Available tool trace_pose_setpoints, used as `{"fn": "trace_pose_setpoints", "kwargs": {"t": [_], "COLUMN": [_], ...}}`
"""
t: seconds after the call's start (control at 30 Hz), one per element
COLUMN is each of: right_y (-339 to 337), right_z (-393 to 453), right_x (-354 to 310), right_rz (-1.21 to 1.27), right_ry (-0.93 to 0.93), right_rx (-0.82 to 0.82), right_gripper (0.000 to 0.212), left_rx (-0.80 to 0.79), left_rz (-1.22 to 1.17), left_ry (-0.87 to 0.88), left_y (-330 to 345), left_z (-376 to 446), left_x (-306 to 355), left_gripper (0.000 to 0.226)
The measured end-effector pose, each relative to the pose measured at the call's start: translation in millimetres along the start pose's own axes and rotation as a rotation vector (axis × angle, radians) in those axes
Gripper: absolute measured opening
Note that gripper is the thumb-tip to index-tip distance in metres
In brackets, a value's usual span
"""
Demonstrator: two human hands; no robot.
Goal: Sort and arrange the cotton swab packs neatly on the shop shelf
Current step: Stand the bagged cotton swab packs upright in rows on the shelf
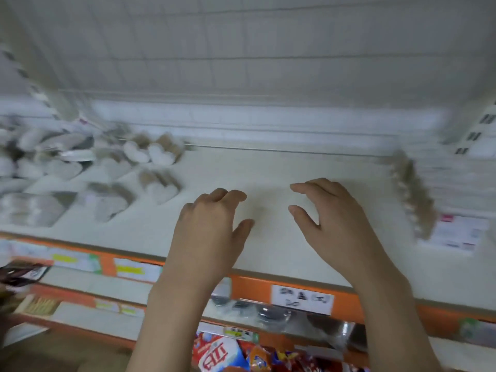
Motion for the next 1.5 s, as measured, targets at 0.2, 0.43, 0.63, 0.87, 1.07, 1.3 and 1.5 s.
{"fn": "trace_pose_setpoints", "kwargs": {"t": [0.2,0.43,0.63,0.87,1.07,1.3,1.5], "right_y": [101,164,171,179,202,243,277], "right_z": [28,49,69,93,110,143,191], "right_x": [-92,-146,-148,-147,-168,-203,-247], "right_rz": [0.050,0.039,0.025,0.073,0.074,0.060,0.050], "right_ry": [-0.061,-0.085,-0.093,-0.101,-0.131,-0.105,-0.096], "right_rx": [-0.110,-0.171,-0.171,-0.153,-0.186,-0.159,-0.127], "right_gripper": [0.034,0.034,0.034,0.031,0.034,0.034,0.035], "left_rx": [-0.013,-0.047,-0.046,-0.021,0.000,0.029,0.029], "left_rz": [0.065,0.052,0.004,-0.006,0.028,0.007,0.017], "left_ry": [-0.147,-0.247,-0.254,-0.262,-0.297,-0.274,-0.142], "left_y": [-28,-34,-28,-34,-42,-50,-66], "left_z": [-21,-35,-20,-7,-6,14,50], "left_x": [-143,-236,-250,-262,-303,-371,-437], "left_gripper": [0.038,0.035,0.037,0.040,0.041,0.038,0.034]}}
Point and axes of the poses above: each hand's wrist, its own z-axis towards the middle knuckle, its own y-axis out of the palm, x = y × z, the point moved 10 cm from there along z, towards the middle knuckle, and after that the axes turned 12 degrees about z, right-handed, at the moved point
